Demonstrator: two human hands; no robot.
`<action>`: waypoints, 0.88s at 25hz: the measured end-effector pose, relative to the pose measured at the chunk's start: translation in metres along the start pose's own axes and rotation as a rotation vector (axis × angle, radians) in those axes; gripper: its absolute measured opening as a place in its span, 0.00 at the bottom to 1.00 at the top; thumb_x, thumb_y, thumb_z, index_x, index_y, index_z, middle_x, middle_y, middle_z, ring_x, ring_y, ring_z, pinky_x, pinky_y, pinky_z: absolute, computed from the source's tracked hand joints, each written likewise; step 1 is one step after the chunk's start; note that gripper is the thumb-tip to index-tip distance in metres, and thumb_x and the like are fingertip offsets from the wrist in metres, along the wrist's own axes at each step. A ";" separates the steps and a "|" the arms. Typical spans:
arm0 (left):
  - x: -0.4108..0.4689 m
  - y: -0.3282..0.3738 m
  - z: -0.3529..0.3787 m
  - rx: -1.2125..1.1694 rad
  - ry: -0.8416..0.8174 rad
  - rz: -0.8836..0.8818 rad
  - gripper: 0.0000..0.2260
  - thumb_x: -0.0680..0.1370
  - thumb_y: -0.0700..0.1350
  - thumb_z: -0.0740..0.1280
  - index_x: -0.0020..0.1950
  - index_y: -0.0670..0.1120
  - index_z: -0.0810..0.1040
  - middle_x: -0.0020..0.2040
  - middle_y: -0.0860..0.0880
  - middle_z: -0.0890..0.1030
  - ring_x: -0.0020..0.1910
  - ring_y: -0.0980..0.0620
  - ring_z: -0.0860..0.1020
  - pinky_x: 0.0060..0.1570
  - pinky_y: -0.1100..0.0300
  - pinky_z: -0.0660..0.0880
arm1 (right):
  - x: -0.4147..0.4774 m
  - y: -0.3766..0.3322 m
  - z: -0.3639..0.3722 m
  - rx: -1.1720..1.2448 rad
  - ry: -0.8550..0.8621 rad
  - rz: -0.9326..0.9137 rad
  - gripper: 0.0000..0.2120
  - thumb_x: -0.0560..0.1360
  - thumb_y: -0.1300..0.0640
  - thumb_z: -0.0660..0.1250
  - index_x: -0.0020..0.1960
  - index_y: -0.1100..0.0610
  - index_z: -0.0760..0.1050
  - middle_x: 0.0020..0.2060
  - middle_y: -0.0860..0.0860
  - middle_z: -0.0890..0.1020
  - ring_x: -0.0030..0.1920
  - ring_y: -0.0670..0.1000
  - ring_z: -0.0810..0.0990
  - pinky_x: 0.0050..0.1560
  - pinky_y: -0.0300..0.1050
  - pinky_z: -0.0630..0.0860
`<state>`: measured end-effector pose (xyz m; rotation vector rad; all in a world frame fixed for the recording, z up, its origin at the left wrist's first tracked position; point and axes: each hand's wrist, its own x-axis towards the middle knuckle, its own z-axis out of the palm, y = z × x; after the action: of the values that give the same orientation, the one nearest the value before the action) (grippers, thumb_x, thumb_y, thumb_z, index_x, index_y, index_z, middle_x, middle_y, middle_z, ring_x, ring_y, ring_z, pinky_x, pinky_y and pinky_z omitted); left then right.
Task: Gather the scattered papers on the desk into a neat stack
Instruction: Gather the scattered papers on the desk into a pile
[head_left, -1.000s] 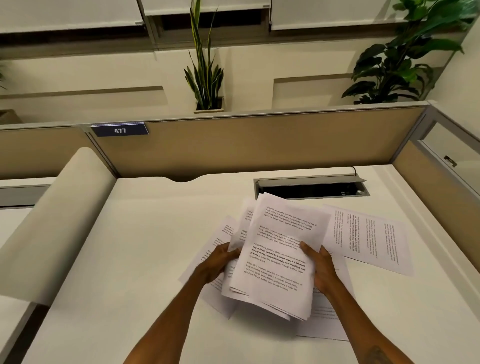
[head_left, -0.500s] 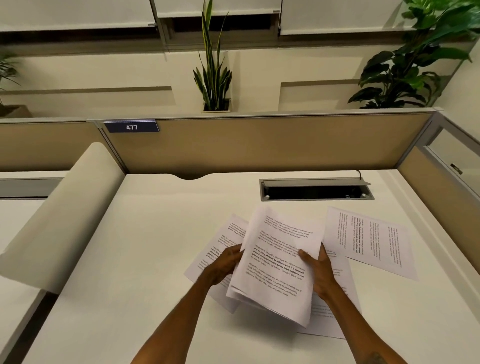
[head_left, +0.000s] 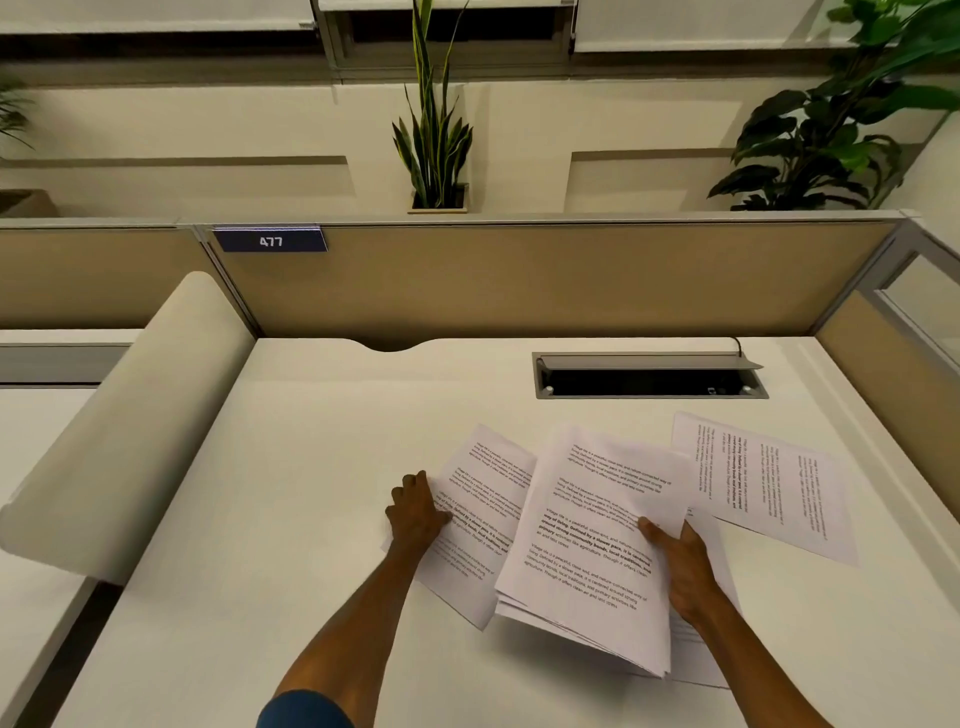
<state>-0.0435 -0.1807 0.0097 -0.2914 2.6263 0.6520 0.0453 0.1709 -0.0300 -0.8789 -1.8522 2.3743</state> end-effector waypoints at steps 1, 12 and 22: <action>0.002 0.001 0.002 0.031 -0.009 -0.001 0.36 0.78 0.48 0.73 0.79 0.42 0.59 0.76 0.42 0.65 0.75 0.40 0.65 0.72 0.44 0.65 | 0.001 0.000 0.001 0.013 -0.006 0.003 0.13 0.78 0.61 0.68 0.62 0.53 0.78 0.57 0.59 0.85 0.54 0.63 0.85 0.45 0.57 0.85; 0.004 0.001 -0.005 -0.337 -0.199 0.095 0.23 0.72 0.41 0.74 0.65 0.36 0.76 0.64 0.36 0.79 0.63 0.37 0.78 0.64 0.46 0.76 | 0.006 -0.002 0.025 0.089 -0.081 0.042 0.17 0.77 0.62 0.70 0.65 0.54 0.77 0.58 0.58 0.85 0.57 0.64 0.84 0.54 0.63 0.82; -0.014 0.007 -0.010 -1.003 -0.511 0.142 0.18 0.81 0.36 0.67 0.70 0.36 0.74 0.66 0.32 0.80 0.63 0.29 0.79 0.65 0.32 0.74 | 0.006 -0.021 0.051 0.133 -0.193 0.005 0.15 0.75 0.60 0.72 0.62 0.54 0.81 0.58 0.58 0.85 0.56 0.61 0.85 0.52 0.59 0.83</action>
<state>-0.0361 -0.1776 0.0267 -0.1752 1.6699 1.7854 0.0113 0.1343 -0.0060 -0.6658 -1.7243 2.6331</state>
